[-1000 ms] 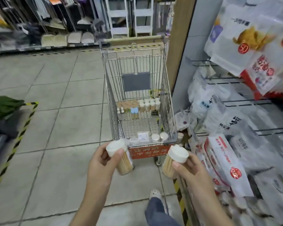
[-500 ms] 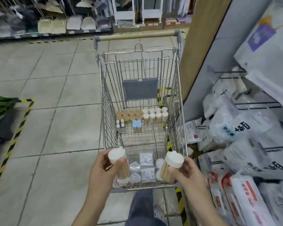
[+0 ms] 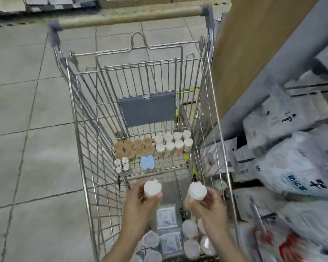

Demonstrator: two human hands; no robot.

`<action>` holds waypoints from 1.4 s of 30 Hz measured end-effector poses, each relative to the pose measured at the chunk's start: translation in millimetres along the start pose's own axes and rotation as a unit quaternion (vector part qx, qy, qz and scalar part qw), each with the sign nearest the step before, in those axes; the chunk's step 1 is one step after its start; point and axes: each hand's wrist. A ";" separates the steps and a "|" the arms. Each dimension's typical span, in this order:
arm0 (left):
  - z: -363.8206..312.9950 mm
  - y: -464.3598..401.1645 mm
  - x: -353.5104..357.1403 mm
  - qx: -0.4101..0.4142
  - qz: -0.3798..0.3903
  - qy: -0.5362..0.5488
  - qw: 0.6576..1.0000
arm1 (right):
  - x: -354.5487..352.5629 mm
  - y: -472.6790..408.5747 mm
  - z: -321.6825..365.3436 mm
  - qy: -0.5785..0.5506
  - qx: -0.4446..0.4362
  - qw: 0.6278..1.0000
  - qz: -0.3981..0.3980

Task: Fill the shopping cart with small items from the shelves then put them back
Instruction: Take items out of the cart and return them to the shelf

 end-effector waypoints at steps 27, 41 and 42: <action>102.8 -250.2 157.1 0.023 0.038 -0.039 0.998 | 77.2 -245.0 -106.9 0.193 -0.022 0.964 -0.182; 117.4 -263.3 169.4 0.007 0.016 -0.011 1.000 | 80.9 -273.0 -122.2 0.159 0.001 0.968 -0.195; 118.2 -263.7 169.2 -0.001 0.012 -0.009 1.000 | 80.9 -272.9 -121.6 0.152 0.002 0.969 -0.195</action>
Point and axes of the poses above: each hand's wrist, its own y-axis away from the middle knuckle, its own x-axis out of the palm, z = x × y, and after that the axes turned 3 degrees about -x, right-handed
